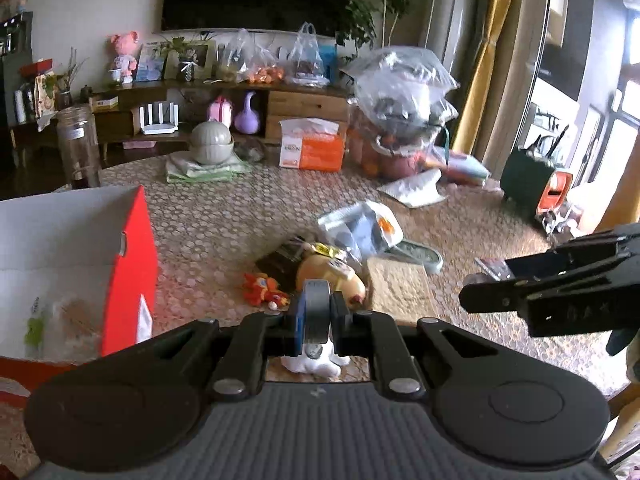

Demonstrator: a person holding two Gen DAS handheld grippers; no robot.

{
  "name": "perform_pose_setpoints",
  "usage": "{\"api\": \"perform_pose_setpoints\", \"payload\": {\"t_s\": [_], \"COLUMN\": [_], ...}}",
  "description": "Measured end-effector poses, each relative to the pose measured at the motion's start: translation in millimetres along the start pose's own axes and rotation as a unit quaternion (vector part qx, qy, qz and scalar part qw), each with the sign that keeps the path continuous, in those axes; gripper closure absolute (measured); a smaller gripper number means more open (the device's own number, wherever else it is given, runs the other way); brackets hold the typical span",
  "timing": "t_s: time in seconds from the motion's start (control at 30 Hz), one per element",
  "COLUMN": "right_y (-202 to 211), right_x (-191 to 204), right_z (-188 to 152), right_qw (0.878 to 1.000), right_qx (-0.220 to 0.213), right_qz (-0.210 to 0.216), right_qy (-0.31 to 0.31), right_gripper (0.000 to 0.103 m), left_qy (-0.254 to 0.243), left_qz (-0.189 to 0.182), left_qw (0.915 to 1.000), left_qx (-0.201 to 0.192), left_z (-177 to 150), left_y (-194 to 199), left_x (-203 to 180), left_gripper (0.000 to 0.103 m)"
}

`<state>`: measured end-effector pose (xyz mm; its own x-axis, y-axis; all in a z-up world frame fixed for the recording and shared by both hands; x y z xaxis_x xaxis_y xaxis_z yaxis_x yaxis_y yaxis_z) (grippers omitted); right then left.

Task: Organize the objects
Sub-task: 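Lift the white roll with the left gripper while the right lifts the pink sachet, then carry both items over the shoebox and open both grippers to drop them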

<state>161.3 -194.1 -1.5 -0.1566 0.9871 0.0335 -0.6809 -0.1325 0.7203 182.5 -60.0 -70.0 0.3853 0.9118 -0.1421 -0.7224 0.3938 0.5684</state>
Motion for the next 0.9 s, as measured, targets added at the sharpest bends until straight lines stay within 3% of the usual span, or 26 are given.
{"api": "perform_pose_setpoints", "payload": {"t_s": [0.43,0.9], "right_y": [-7,-57], "right_x": [81,192], "right_z": [49,91], "right_qw": [0.996,0.983], "right_qx": [-0.022,-0.017], "right_qz": [0.041,0.101], "right_qy": [0.081,0.153], "right_gripper": [0.052,0.052], "left_qy": [0.025,0.045], "left_qz": [0.042,0.138], "left_qw": [0.9982,0.9891], "left_qx": [-0.034,-0.023], "left_z": [17,15], "left_y": [43,73], "left_x": [77,193], "left_gripper": [0.091,0.091]}}
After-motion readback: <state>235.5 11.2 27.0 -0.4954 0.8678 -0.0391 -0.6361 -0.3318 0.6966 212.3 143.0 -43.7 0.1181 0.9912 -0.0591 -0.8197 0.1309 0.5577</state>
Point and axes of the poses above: each gripper's, at about its wrist camera, not at the fingertips, and y roughly against the way its jaws point, x to its left, z to its top, the point moved 5 cm from there along -y, roughly the way its jaws point
